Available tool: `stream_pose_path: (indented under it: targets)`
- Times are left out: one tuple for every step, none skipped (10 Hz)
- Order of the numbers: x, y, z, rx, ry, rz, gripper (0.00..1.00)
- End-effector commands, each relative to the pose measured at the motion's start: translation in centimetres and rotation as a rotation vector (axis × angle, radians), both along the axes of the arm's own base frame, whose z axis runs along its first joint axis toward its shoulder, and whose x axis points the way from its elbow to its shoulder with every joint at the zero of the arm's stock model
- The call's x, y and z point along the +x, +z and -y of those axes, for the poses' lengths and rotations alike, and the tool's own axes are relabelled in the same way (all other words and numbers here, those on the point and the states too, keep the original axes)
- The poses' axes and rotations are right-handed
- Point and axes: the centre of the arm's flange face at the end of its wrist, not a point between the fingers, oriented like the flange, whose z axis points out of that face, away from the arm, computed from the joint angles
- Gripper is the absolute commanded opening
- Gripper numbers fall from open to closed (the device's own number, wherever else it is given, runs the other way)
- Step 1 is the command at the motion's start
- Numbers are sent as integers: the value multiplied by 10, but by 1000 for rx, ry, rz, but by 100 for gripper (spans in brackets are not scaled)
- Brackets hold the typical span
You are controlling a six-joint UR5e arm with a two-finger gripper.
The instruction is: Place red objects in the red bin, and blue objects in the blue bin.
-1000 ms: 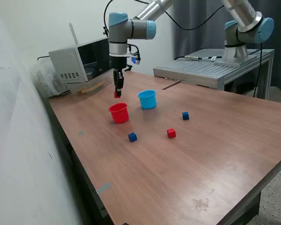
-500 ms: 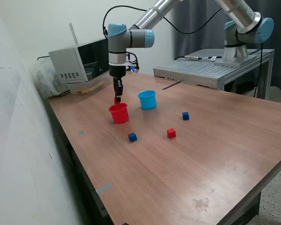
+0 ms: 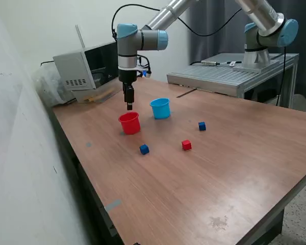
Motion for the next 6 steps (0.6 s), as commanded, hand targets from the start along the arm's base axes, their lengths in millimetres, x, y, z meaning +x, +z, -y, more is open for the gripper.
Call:
stream_pose_path:
  targets:
    - [12, 28, 25, -21, 28, 53, 100]
    - [19, 44, 75, -37, 93, 76, 100]
    - [29, 53, 105, -52, 129, 120, 100]
    - [43, 51, 160, -59, 174, 190, 100]
    - [53, 53, 193, -64, 176, 197, 100]
    - [60, 55, 224, -97, 167, 193, 100]
